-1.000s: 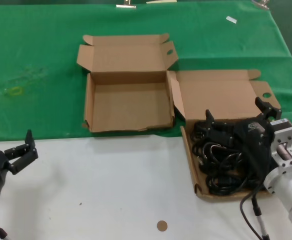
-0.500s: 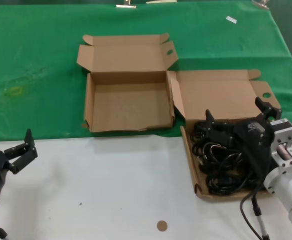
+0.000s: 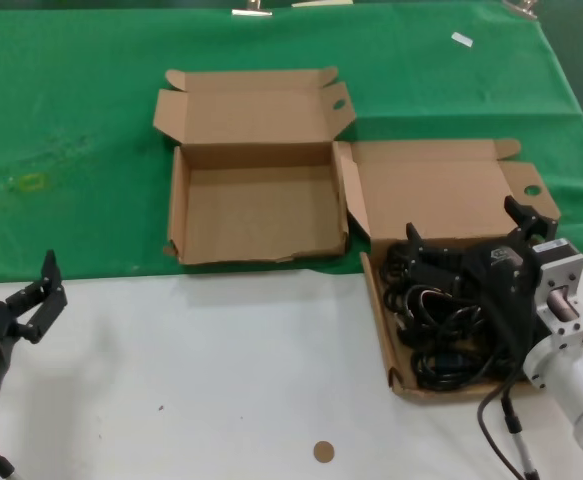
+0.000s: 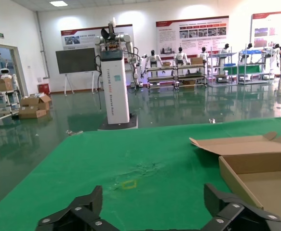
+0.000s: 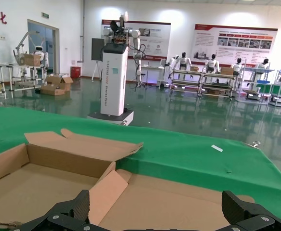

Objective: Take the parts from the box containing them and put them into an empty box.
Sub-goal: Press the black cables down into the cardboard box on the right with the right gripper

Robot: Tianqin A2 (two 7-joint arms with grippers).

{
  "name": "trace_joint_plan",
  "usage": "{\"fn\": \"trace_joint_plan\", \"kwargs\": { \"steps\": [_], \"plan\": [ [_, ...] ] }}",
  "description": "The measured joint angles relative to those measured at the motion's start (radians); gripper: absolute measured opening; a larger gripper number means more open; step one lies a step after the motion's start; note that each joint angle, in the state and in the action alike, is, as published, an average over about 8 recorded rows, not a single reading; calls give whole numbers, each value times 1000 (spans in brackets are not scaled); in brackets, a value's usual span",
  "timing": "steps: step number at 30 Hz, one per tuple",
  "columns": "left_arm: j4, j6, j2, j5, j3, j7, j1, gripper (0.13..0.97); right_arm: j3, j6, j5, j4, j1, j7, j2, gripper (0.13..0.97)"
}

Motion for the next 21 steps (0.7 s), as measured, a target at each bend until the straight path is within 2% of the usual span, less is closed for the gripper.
{"fn": "trace_joint_plan", "kwargs": {
  "steps": [3,7,9,15,16,21],
  "plan": [
    [0,0,0,0,0,0,0,710,-21,14,9,2,3,2,23,966],
    [0,0,0,0,0,0,0,710,-68,47,45,8,11,0,77,966],
    [0,0,0,0,0,0,0,655,-108,70,81,13,21,-5,120,966],
    [0,0,0,0,0,0,0,488,-268,133,233,33,72,-28,297,966],
    [0,0,0,0,0,0,0,488,-295,140,259,37,84,-31,330,966],
    [0,0,0,0,0,0,0,371,-434,143,367,56,159,-38,505,966]
  ]
}}
